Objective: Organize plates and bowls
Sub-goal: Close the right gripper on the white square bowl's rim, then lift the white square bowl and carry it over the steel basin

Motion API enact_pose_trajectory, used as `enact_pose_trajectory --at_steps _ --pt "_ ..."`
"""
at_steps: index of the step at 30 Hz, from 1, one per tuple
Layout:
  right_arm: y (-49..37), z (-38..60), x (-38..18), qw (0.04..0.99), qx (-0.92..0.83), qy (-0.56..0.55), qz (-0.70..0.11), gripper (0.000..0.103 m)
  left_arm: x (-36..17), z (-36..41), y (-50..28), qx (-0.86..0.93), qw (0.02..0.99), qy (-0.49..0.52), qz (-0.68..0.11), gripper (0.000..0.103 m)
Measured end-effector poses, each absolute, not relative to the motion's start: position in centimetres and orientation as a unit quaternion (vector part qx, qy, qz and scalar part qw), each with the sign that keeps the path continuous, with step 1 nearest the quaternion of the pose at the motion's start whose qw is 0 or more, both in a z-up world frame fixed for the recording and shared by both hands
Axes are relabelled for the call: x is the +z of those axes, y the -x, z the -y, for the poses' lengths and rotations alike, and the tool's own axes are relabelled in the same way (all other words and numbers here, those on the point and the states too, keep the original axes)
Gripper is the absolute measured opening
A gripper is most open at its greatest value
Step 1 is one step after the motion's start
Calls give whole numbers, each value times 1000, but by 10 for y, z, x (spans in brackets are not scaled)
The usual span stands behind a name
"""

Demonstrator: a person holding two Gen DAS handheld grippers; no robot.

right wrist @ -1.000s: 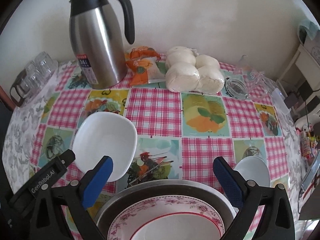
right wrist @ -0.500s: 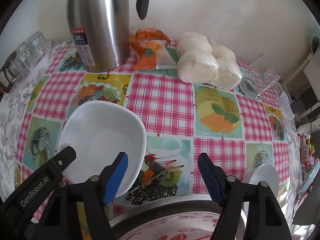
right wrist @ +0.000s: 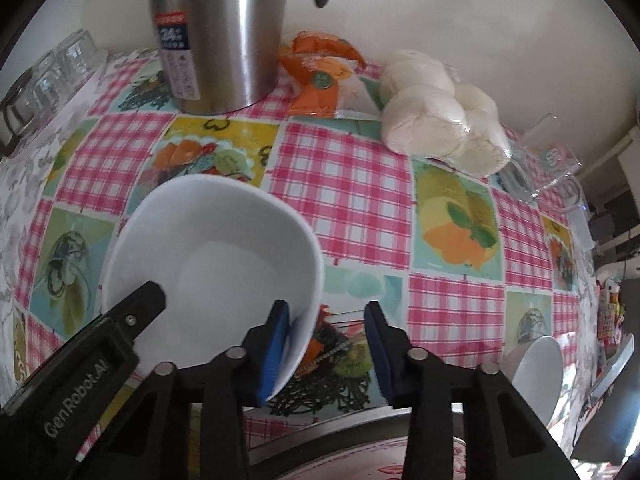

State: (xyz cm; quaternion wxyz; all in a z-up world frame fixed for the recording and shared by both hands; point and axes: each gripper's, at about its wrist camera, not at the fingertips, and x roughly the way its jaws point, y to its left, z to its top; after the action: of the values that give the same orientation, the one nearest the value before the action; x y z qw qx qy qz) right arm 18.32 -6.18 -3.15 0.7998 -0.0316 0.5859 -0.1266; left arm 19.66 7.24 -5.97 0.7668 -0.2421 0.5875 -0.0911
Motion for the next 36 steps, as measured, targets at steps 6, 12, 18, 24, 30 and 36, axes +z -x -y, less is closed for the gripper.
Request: enact_pose_trajectory --at_steps 6,12,18,24,30,36 --pt "-183 60 -31 800 -112 28 -589 31 -61 -70 -198 -105 761 251 -588 20" --pt "-181 56 -27 801 -103 29 -589 30 -63 -69 -200 -117 756 256 -591 19" --pt "-176 59 -19 808 -96 1 -581 24 -52 -79 -192 -120 758 261 -586 19" --pt "-167 59 2 831 -88 2 -549 15 -22 -84 -184 -128 778 256 -560 19" --pt "-151 64 32 859 -81 -4 -506 14 9 -80 -173 -146 793 249 -537 19" --pt "-126 82 70 887 -77 -32 -454 14 47 -67 -155 -166 816 225 -506 19"
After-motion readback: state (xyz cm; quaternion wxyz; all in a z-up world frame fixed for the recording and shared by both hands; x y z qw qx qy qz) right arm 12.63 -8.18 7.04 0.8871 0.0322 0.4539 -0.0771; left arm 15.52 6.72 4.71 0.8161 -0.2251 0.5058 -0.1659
